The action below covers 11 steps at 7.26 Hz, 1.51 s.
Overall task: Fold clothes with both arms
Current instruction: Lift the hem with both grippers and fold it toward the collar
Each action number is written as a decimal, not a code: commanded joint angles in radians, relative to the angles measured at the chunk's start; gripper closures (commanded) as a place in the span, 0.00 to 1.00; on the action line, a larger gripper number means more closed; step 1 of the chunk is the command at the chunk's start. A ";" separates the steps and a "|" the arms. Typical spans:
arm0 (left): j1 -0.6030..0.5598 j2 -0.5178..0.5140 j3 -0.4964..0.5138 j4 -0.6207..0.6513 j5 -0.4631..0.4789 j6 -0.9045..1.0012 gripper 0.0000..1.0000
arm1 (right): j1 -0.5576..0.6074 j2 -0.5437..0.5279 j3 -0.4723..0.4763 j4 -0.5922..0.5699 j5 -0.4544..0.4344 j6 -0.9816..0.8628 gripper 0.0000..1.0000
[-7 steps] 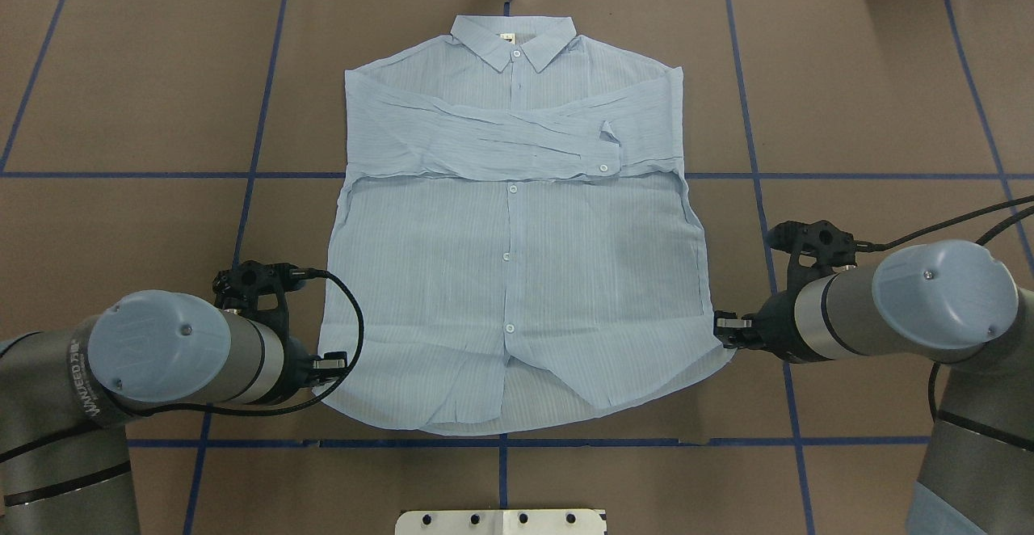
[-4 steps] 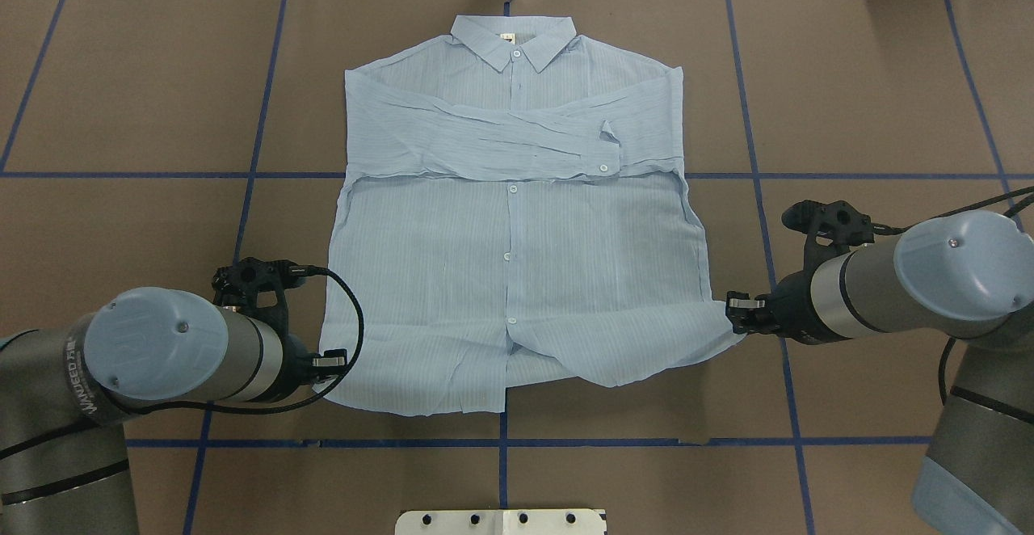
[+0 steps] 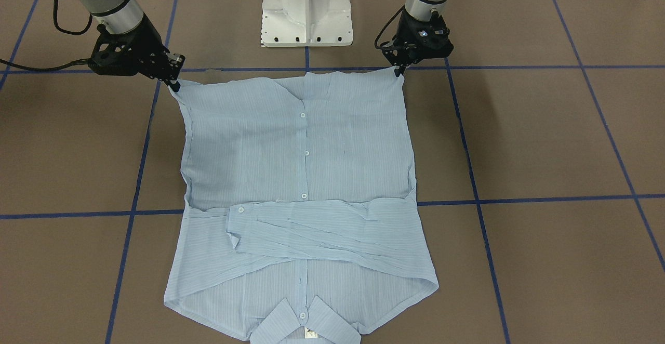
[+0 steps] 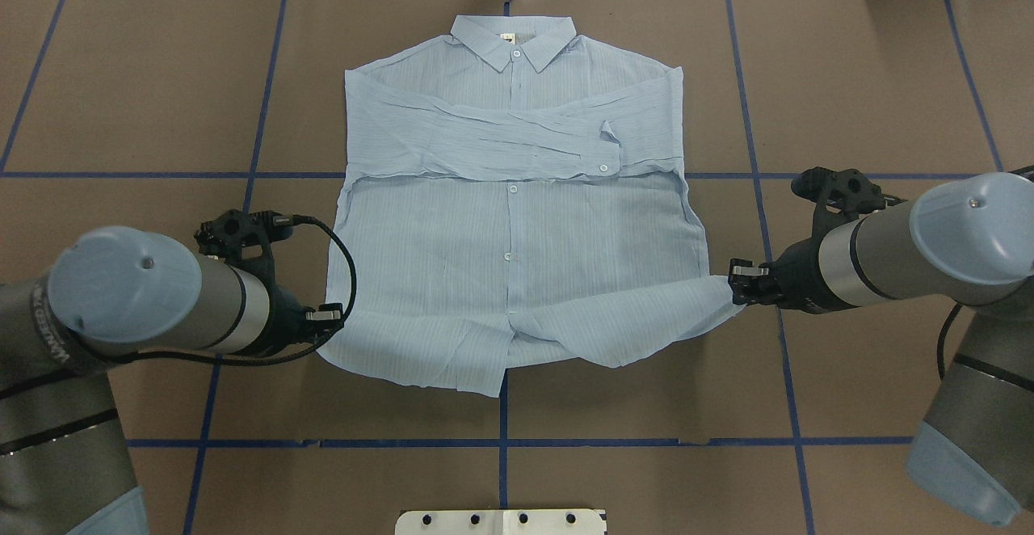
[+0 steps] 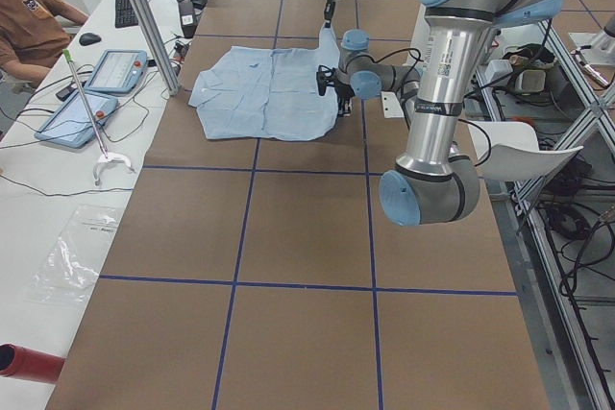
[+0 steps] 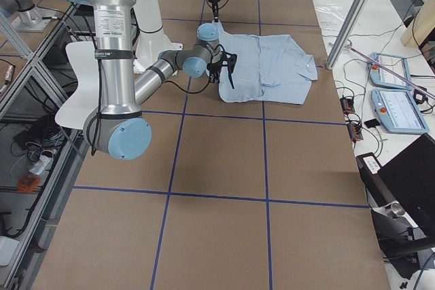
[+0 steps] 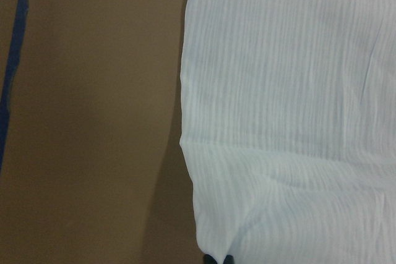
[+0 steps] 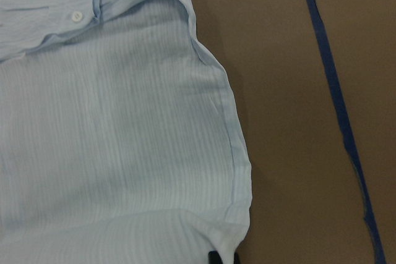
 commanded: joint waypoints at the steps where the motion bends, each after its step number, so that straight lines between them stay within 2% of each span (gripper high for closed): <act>1: -0.176 -0.028 0.011 -0.009 -0.088 0.117 1.00 | 0.113 0.087 -0.058 -0.002 0.065 0.000 1.00; 3: -0.253 -0.119 0.123 -0.049 -0.112 0.130 1.00 | 0.214 0.231 -0.201 -0.002 0.112 0.000 1.00; 5: -0.298 -0.190 0.294 -0.189 -0.113 0.130 1.00 | 0.288 0.375 -0.372 0.001 0.125 -0.011 1.00; 6: -0.339 -0.218 0.374 -0.249 -0.116 0.132 1.00 | 0.311 0.441 -0.458 0.002 0.125 -0.014 1.00; 8: -0.414 -0.306 0.517 -0.290 -0.171 0.164 1.00 | 0.344 0.557 -0.626 0.002 0.125 -0.053 1.00; 9: -0.431 -0.363 0.623 -0.366 -0.171 0.162 1.00 | 0.353 0.617 -0.720 0.005 0.126 -0.095 1.00; 10: -0.431 -0.399 0.734 -0.455 -0.171 0.156 1.00 | 0.359 0.650 -0.789 0.007 0.126 -0.122 1.00; 11: -0.430 -0.432 0.822 -0.504 -0.170 0.153 1.00 | 0.359 0.665 -0.819 0.007 0.125 -0.133 1.00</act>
